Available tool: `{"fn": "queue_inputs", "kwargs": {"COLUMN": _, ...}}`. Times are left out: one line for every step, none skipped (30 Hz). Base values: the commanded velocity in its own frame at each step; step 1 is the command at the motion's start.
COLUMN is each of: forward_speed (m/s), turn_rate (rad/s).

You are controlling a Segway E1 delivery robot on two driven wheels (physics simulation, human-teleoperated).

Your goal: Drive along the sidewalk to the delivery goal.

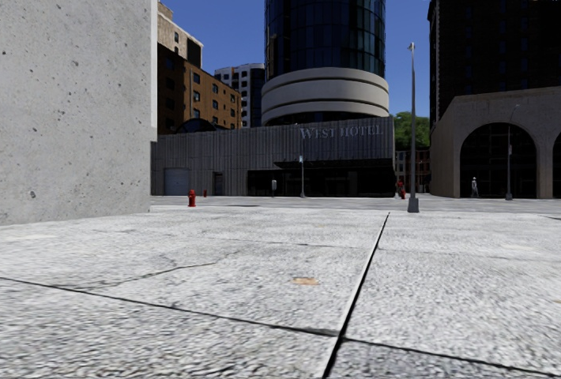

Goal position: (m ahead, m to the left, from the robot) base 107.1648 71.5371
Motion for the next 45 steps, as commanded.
{"fn": "queue_inputs", "kwargs": {"forward_speed": 2.00, "turn_rate": -0.23}}
{"fn": "queue_inputs", "kwargs": {"forward_speed": 2.00, "turn_rate": 0.00}}
{"fn": "queue_inputs", "kwargs": {"forward_speed": 2.00, "turn_rate": 0.00}}
{"fn": "queue_inputs", "kwargs": {"forward_speed": 2.00, "turn_rate": 0.00}}
{"fn": "queue_inputs", "kwargs": {"forward_speed": 2.00, "turn_rate": 0.00}}
{"fn": "queue_inputs", "kwargs": {"forward_speed": 2.00, "turn_rate": 0.00}}
{"fn": "queue_inputs", "kwargs": {"forward_speed": 2.00, "turn_rate": 0.00}}
{"fn": "queue_inputs", "kwargs": {"forward_speed": 2.00, "turn_rate": 0.00}}
{"fn": "queue_inputs", "kwargs": {"forward_speed": 2.00, "turn_rate": 0.00}}
{"fn": "queue_inputs", "kwargs": {"forward_speed": 2.00, "turn_rate": 0.00}}
{"fn": "queue_inputs", "kwargs": {"forward_speed": 2.00, "turn_rate": 0.00}}
{"fn": "queue_inputs", "kwargs": {"forward_speed": 2.00, "turn_rate": 0.00}}
{"fn": "queue_inputs", "kwargs": {"forward_speed": 2.00, "turn_rate": 0.00}}
{"fn": "queue_inputs", "kwargs": {"forward_speed": 2.00, "turn_rate": 0.00}}
{"fn": "queue_inputs", "kwargs": {"forward_speed": 2.00, "turn_rate": 0.00}}
{"fn": "queue_inputs", "kwargs": {"forward_speed": 2.00, "turn_rate": 0.00}}
{"fn": "queue_inputs", "kwargs": {"forward_speed": 2.00, "turn_rate": 0.00}}
{"fn": "queue_inputs", "kwargs": {"forward_speed": 2.00, "turn_rate": 0.00}}
{"fn": "queue_inputs", "kwargs": {"forward_speed": 2.00, "turn_rate": 0.00}}
{"fn": "queue_inputs", "kwargs": {"forward_speed": 2.00, "turn_rate": 0.00}}
{"fn": "queue_inputs", "kwargs": {"forward_speed": 2.00, "turn_rate": 0.00}}
{"fn": "queue_inputs", "kwargs": {"forward_speed": 2.00, "turn_rate": 0.00}}
{"fn": "queue_inputs", "kwargs": {"forward_speed": 2.00, "turn_rate": 0.00}}
{"fn": "queue_inputs", "kwargs": {"forward_speed": 2.00, "turn_rate": 0.00}}
{"fn": "queue_inputs", "kwargs": {"forward_speed": 2.00, "turn_rate": 0.00}}
{"fn": "queue_inputs", "kwargs": {"forward_speed": 2.00, "turn_rate": 0.00}}
{"fn": "queue_inputs", "kwargs": {"forward_speed": 2.00, "turn_rate": 0.00}}
{"fn": "queue_inputs", "kwargs": {"forward_speed": 2.00, "turn_rate": 0.00}}
{"fn": "queue_inputs", "kwargs": {"forward_speed": 2.00, "turn_rate": 0.00}}
{"fn": "queue_inputs", "kwargs": {"forward_speed": 2.00, "turn_rate": 0.00}}
{"fn": "queue_inputs", "kwargs": {"forward_speed": 2.00, "turn_rate": 0.00}}
{"fn": "queue_inputs", "kwargs": {"forward_speed": 2.00, "turn_rate": 0.00}}
{"fn": "queue_inputs", "kwargs": {"forward_speed": 2.00, "turn_rate": 0.00}}
{"fn": "queue_inputs", "kwargs": {"forward_speed": 2.00, "turn_rate": 0.00}}
{"fn": "queue_inputs", "kwargs": {"forward_speed": 2.00, "turn_rate": 0.00}}
{"fn": "queue_inputs", "kwargs": {"forward_speed": 2.00, "turn_rate": 0.00}}
{"fn": "queue_inputs", "kwargs": {"forward_speed": 2.00, "turn_rate": 0.00}}
{"fn": "queue_inputs", "kwargs": {"forward_speed": 2.00, "turn_rate": 0.00}}
{"fn": "queue_inputs", "kwargs": {"forward_speed": 2.00, "turn_rate": 0.00}}
{"fn": "queue_inputs", "kwargs": {"forward_speed": 2.00, "turn_rate": 0.00}}
{"fn": "queue_inputs", "kwargs": {"forward_speed": 2.00, "turn_rate": 0.00}}
{"fn": "queue_inputs", "kwargs": {"forward_speed": 2.00, "turn_rate": 0.00}}
{"fn": "queue_inputs", "kwargs": {"forward_speed": 2.00, "turn_rate": 0.00}}
{"fn": "queue_inputs", "kwargs": {"forward_speed": 2.00, "turn_rate": 0.00}}
{"fn": "queue_inputs", "kwargs": {"forward_speed": 2.00, "turn_rate": 0.00}}
